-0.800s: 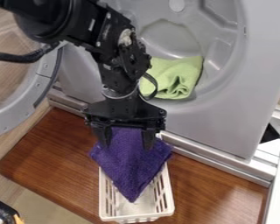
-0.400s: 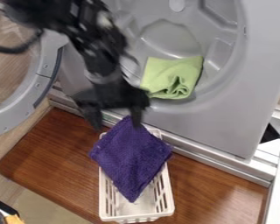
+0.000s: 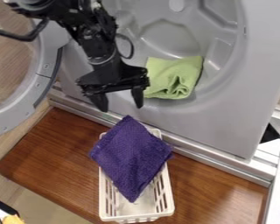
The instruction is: Moved the green cloth from inside the washing machine and placed it outside on the left side of the table.
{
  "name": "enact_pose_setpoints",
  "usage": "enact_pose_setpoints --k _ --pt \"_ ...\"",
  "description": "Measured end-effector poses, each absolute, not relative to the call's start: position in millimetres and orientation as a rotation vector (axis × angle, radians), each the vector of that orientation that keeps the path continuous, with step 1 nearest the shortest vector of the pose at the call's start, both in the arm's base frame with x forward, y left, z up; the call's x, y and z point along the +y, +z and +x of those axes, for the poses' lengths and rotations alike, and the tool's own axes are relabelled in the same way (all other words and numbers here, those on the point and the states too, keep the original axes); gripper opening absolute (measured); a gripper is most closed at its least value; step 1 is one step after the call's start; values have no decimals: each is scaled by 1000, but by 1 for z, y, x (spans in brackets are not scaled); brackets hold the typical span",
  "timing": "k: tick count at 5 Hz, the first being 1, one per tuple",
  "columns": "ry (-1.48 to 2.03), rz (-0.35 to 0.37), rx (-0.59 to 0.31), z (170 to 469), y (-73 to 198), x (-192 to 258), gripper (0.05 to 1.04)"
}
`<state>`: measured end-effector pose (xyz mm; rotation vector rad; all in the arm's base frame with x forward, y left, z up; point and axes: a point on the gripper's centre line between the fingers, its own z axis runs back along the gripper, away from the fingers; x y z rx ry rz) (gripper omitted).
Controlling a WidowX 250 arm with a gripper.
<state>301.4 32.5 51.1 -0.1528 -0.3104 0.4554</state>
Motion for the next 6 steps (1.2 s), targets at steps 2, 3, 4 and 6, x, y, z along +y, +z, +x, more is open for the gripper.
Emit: enact_pose_setpoints --k 2,3,4,6 --pt "380 -216 -415 335 52 24 1000" --pt "363 -233 -445 342 49 18 1000" --pt "366 -282 -465 350 33 13 1000" --pt "318 -255 -456 358 25 11 681"
